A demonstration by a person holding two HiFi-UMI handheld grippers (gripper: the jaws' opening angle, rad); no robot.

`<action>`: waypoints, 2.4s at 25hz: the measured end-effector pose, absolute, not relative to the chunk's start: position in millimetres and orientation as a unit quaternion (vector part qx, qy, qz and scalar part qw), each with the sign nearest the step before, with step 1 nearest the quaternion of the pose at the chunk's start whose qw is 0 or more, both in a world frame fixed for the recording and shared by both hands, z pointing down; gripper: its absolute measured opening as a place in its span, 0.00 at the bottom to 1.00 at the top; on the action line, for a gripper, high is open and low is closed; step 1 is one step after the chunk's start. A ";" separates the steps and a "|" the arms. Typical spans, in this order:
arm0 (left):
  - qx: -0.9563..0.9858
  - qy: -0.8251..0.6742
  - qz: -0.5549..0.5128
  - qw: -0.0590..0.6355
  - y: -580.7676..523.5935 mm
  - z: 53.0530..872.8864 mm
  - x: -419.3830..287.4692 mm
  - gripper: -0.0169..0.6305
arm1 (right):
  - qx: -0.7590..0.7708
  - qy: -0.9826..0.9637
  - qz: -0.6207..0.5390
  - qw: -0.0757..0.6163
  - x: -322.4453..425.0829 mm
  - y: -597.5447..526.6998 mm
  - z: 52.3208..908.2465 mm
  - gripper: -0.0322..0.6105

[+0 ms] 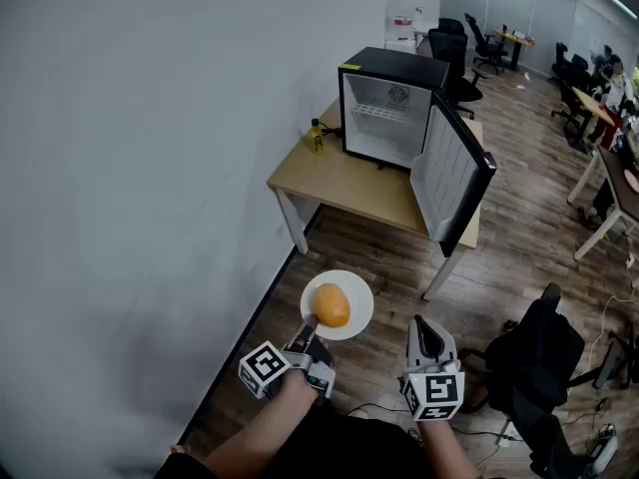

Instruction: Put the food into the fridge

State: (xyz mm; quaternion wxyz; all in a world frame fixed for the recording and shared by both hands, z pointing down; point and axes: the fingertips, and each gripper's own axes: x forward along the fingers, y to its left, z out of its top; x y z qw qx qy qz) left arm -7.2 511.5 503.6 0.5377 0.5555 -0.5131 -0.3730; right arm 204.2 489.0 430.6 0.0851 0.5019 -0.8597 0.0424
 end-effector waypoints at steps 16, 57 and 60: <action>0.569 -0.488 -0.367 0.550 446.5 525.2 -30.3 0.06 | 0.514 -0.852 0.057 0.080 179.4 435.9 452.4 0.14; 0.603 -0.409 -0.273 0.628 123.5 522.0 -127.3 0.06 | 0.608 -0.790 0.050 0.059 75.9 112.9 452.1 0.14; 0.609 -0.406 -0.271 0.626 108.3 514.7 -122.9 0.06 | 0.612 -0.787 0.053 0.054 80.1 100.4 454.8 0.14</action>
